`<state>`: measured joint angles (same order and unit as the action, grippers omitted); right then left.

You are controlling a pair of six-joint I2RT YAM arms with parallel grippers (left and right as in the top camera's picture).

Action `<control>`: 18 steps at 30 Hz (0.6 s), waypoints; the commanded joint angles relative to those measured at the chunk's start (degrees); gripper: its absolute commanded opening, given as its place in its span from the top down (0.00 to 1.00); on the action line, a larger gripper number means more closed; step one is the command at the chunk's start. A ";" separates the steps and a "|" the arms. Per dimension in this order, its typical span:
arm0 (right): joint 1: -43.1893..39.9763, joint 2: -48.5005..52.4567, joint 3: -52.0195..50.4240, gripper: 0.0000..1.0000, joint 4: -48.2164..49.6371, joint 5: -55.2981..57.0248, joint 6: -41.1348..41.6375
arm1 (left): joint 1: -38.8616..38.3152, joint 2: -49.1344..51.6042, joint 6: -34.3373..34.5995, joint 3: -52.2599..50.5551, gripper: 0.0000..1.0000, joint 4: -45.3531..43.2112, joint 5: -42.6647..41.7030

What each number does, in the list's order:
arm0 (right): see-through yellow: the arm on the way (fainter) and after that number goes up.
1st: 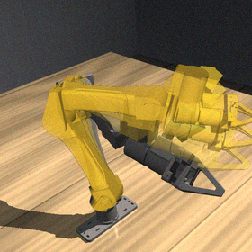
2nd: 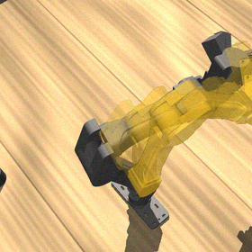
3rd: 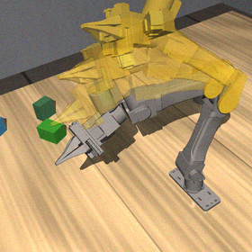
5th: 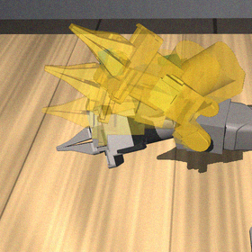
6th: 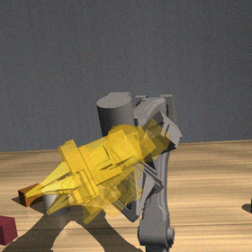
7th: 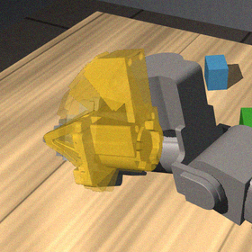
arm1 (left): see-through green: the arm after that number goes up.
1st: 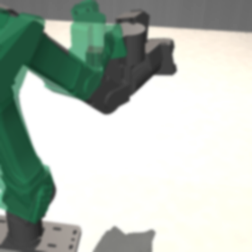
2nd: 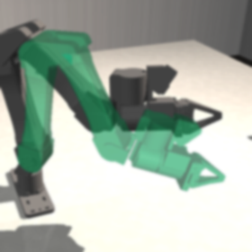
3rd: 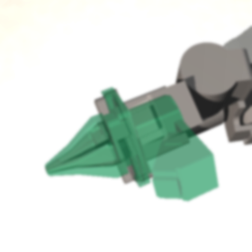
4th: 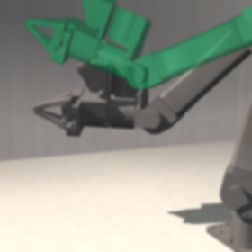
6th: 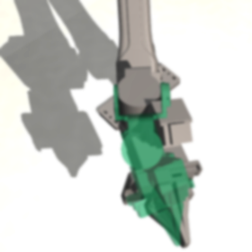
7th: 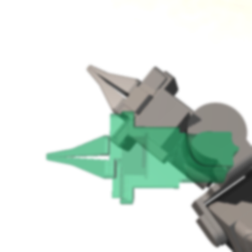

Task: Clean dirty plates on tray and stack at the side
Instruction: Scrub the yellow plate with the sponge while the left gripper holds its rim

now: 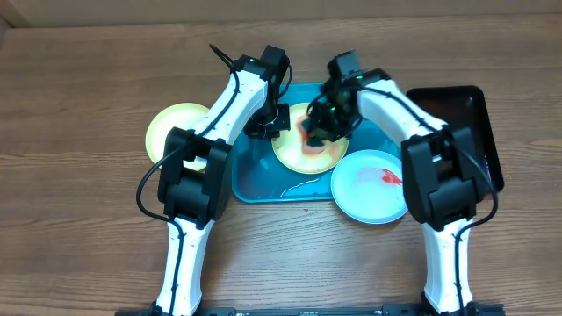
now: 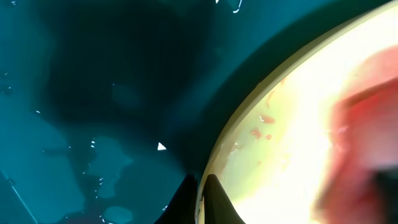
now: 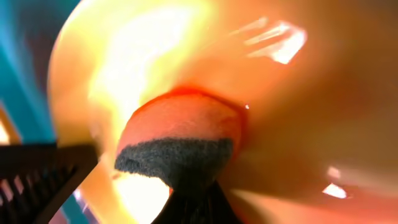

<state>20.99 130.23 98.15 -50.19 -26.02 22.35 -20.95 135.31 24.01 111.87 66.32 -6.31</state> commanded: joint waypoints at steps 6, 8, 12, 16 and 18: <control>4.00 0.81 2.45 0.96 4.55 4.83 -2.86 | 2.67 0.33 0.74 -1.09 0.96 -1.38 0.39; 4.02 0.81 3.72 0.96 6.16 11.67 -2.89 | 3.80 0.33 0.87 -1.09 0.96 -1.88 0.13; 4.04 0.81 4.63 0.96 10.43 24.44 -2.91 | 5.66 0.33 0.87 -1.09 0.96 -2.60 -0.74; 4.04 0.81 4.63 0.96 12.17 33.11 -2.89 | 6.16 0.33 0.87 -1.09 0.96 -2.56 -0.81; 4.02 0.81 4.63 0.96 11.04 35.23 -2.89 | 6.16 0.33 0.87 -1.09 0.96 -2.64 -0.81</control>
<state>25.30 130.37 101.21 -38.70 0.40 19.68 -15.22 135.31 23.88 111.66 63.75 -8.86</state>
